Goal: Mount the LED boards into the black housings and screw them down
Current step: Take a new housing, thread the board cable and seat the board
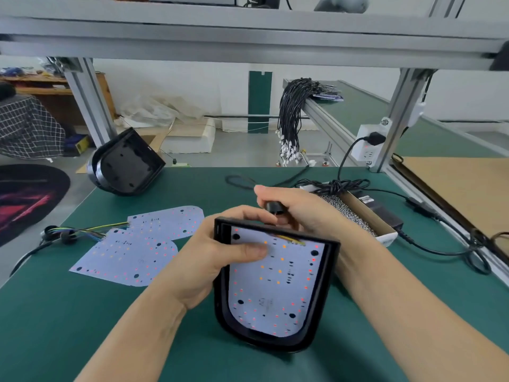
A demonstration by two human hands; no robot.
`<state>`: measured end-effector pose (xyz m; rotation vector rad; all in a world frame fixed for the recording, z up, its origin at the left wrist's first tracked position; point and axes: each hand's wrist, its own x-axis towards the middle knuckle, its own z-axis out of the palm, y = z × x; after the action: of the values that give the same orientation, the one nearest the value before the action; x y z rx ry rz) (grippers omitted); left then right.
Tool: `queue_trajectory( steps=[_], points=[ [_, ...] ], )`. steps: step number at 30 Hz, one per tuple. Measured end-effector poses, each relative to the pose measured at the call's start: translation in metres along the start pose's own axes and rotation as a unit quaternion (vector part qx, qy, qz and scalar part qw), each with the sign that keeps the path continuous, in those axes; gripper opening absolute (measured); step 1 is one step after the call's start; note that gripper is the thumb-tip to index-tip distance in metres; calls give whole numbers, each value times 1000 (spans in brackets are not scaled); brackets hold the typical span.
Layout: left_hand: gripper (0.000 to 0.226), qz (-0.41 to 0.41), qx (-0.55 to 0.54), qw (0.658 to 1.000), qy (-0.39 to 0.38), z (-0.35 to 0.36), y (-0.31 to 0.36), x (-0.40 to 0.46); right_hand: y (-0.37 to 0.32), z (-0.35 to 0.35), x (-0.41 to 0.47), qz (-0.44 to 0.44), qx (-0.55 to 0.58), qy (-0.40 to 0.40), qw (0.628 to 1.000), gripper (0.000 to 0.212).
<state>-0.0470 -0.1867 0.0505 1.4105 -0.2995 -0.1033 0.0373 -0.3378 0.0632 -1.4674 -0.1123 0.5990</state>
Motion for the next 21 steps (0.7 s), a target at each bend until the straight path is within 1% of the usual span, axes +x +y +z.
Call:
queue_trajectory(
  steps=[4,7,8,11,12,15,18,19,21],
  points=[
    [36,29,12,999,43,-1,-2,-2,13,-5,7,33,75,51,995,34],
    [36,30,9,998,52,-3,-5,-3,20,-5,10,13,83,87,993,28],
    [38,26,4,999,48,-4,-6,-4,22,-4,10,7,97,82,992,25],
    [55,-5,-23,999,38,-7,-7,-8,26,-3,6,34,206,1,978,20],
    [53,-11,-20,999,45,-8,-6,-8,28,-5,4,43,214,-24,976,19],
    [41,-23,3,998,63,-7,-3,-8,33,-13,-1,46,136,-67,987,24],
    [44,-46,3,997,63,-7,-2,-10,32,-13,-3,1,113,-60,992,20],
    [44,-54,-9,997,53,-7,-1,-11,31,-12,-3,-18,116,-52,992,16],
    [40,-52,-46,998,11,-6,-1,-13,28,-11,-4,-43,119,-40,991,17]
  ],
)
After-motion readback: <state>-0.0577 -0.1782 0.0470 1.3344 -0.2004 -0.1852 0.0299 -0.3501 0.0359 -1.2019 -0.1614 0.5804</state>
